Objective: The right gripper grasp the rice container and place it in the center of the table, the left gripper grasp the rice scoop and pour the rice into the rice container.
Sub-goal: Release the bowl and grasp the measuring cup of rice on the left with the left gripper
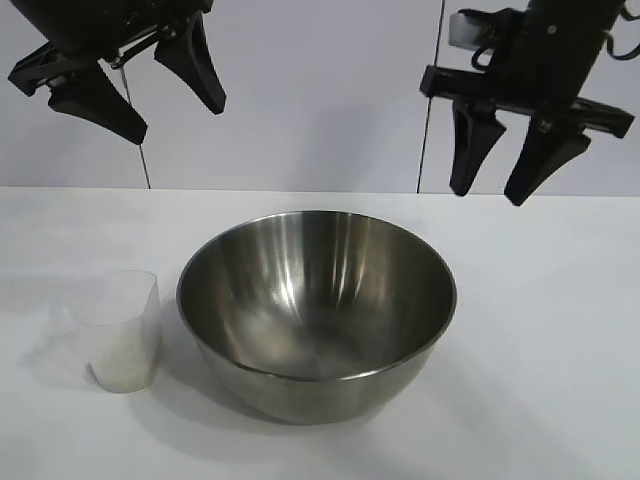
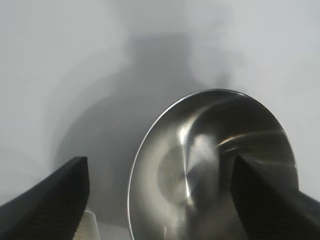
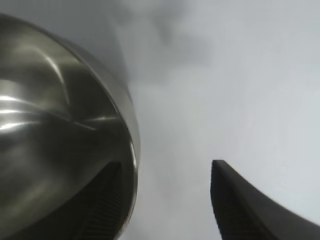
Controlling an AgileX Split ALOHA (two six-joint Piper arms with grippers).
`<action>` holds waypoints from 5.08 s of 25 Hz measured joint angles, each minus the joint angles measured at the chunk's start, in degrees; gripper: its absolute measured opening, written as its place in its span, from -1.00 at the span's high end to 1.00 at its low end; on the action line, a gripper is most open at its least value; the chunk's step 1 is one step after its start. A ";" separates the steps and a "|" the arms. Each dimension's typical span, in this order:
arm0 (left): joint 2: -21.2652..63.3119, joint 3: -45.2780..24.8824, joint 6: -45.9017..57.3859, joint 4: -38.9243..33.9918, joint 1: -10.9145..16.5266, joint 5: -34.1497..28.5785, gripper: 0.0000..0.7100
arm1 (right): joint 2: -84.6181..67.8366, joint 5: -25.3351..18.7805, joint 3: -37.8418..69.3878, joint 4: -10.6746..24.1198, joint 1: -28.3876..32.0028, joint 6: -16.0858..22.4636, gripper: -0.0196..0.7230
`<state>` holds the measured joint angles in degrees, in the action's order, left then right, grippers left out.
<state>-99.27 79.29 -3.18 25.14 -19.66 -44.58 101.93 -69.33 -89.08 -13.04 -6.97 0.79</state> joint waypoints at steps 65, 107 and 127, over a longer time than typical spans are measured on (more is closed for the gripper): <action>10.16 -0.50 -0.14 -14.17 0.00 4.25 -0.60 | -2.54 1.99 0.00 -0.18 0.05 -0.79 -0.05; 37.98 -79.93 4.55 -20.81 0.00 82.51 -0.60 | -2.54 3.36 0.00 -0.18 0.05 -0.79 -0.05; -10.42 -79.51 13.48 -25.55 0.00 109.90 -0.60 | -2.54 3.36 0.00 -0.18 0.05 -0.79 -0.05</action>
<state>-109.70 -0.22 10.30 -0.40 -19.66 65.31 99.39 -65.97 -89.08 -13.22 -6.92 0.00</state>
